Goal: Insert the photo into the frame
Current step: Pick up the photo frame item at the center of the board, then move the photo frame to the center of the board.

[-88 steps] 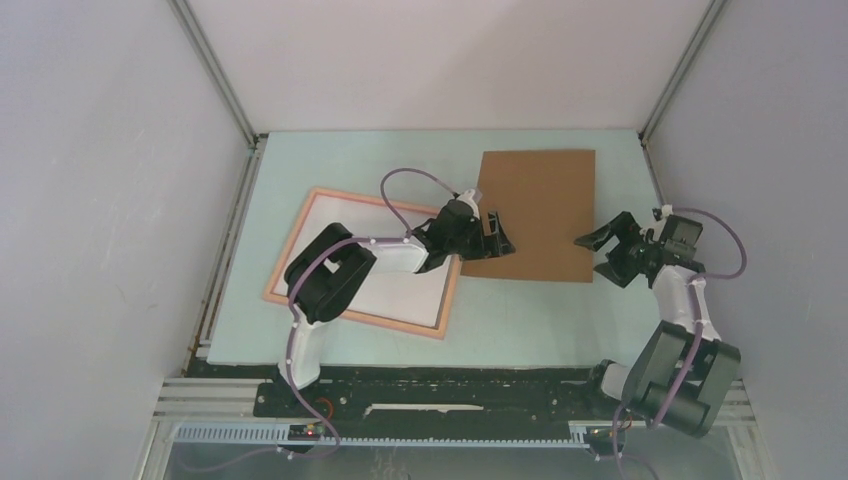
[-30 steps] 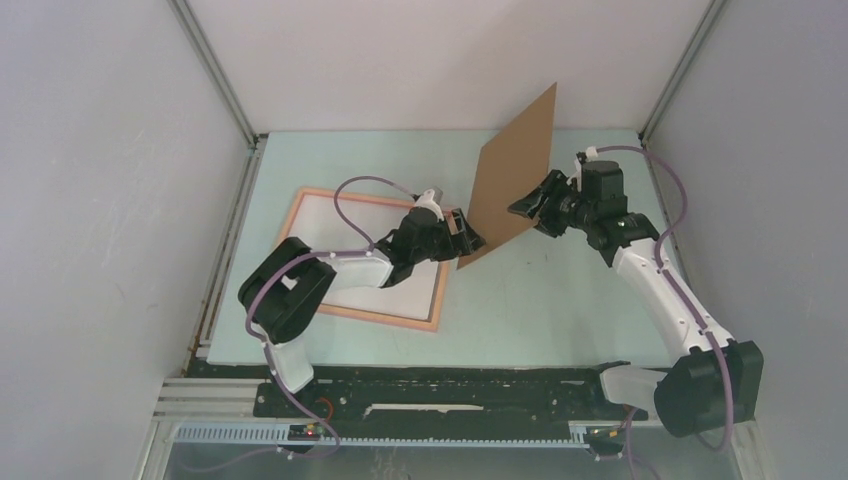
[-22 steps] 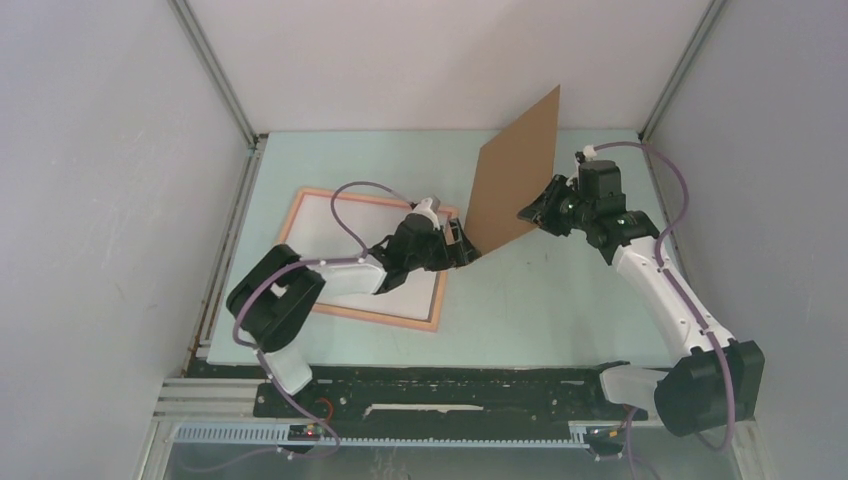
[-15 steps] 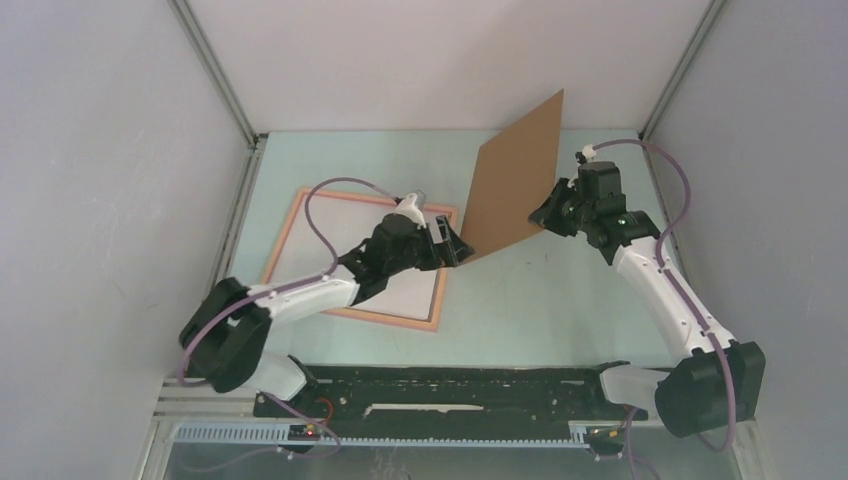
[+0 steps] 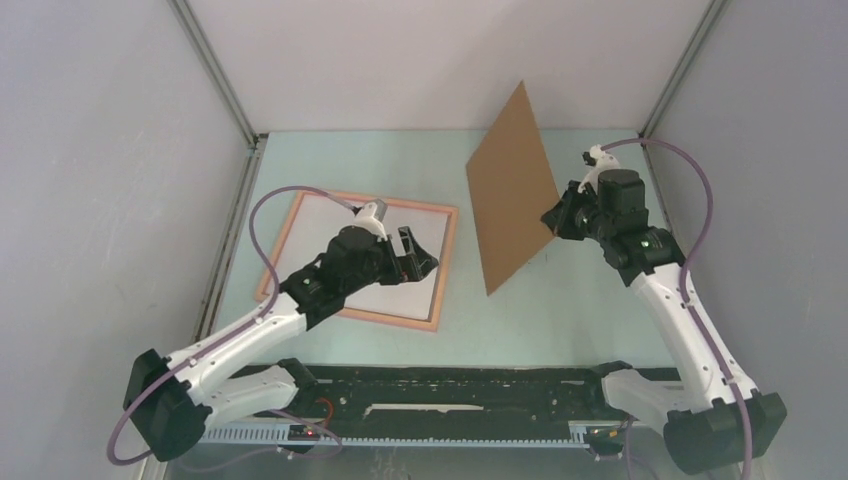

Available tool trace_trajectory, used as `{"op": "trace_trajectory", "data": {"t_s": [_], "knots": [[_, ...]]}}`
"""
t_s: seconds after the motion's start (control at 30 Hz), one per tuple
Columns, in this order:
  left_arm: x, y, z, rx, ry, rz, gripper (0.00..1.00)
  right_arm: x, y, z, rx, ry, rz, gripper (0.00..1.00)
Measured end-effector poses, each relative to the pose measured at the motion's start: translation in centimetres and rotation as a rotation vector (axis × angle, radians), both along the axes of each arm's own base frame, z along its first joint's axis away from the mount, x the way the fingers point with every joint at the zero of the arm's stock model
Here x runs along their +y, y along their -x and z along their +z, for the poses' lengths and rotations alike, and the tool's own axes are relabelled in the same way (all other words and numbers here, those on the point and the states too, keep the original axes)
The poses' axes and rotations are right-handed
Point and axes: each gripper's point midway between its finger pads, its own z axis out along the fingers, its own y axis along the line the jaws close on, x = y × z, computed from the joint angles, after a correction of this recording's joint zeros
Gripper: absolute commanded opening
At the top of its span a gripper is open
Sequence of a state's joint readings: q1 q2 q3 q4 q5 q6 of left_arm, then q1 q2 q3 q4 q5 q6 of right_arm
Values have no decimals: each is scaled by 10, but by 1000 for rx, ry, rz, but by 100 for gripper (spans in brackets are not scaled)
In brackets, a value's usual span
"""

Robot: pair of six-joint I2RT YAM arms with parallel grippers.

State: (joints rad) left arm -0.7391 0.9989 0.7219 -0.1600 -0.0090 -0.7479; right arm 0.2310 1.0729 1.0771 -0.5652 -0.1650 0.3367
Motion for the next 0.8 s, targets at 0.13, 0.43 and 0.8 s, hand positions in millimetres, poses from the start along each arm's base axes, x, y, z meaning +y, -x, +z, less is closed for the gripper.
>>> {"op": "trace_trajectory", "data": {"t_s": [0.13,0.43,0.8], "knots": [[1,-2,-37,89,-95,-7,98,-3,15,10,-38,29,42,0],[-29,-18,-117,300,-286,-78,93,-7,40,19,-72,73,103,0],[-60,-29,-131,294,-351,-121,93,-35,44,18,-79,103,-18,0]]}}
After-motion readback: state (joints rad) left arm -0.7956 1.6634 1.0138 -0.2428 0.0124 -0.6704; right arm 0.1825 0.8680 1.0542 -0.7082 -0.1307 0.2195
